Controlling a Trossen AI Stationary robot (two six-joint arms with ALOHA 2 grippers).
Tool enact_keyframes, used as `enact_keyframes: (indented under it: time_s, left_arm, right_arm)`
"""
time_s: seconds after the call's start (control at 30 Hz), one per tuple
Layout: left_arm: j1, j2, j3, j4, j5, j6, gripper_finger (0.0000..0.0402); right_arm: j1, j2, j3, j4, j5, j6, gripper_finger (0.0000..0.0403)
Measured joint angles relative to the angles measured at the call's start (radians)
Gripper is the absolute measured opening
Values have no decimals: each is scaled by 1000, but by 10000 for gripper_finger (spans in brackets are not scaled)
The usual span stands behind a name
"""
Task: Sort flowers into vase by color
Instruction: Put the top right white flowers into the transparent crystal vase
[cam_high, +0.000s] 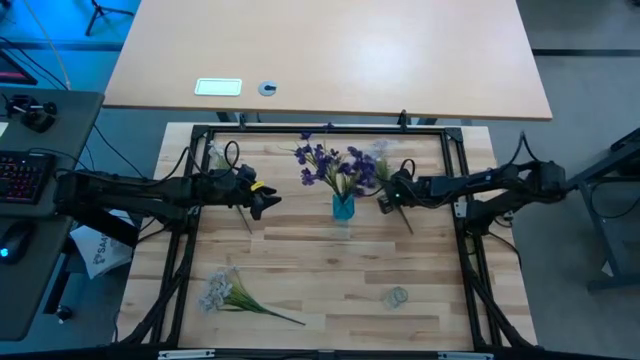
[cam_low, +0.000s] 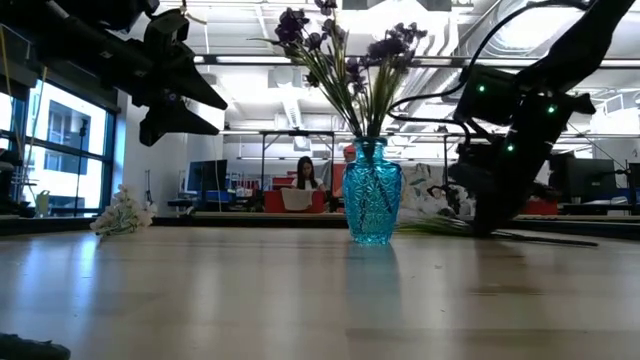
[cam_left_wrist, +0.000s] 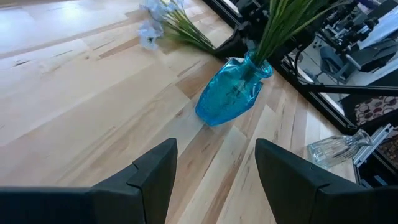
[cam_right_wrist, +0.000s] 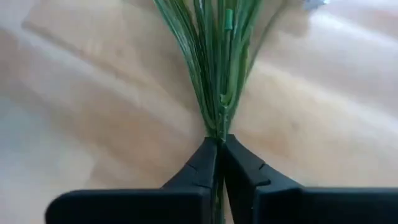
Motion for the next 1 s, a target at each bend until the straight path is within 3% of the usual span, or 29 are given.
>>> enact_keyframes:
  time_s: [0.13,0.43,0.7,0.77,0.87,1.0]
  left_arm:
    - [0,0,0,0,0,0,204]
    - [0,0,0,-8,0,0,204]
    - [0,0,0,-12,-15,0,204]
    - [0,0,0,-12,-32,0,204]
    - [0,0,0,-12,-62,-13,204]
    - [0,0,0,-11,-77,-18,204]
  right_arm:
    - [-17,-148,-9,-155,-72,-15,7]
    - [-10,-627,-6,-408,-32,32,2]
    - [-10,-1045,-5,-255,27,8,1]
    - [-11,-1113,-4,-147,-31,-73,1]
    - [-10,-1176,-3,6,-219,-179,1]
    - [-7,-1191,-3,182,-449,-146,0]
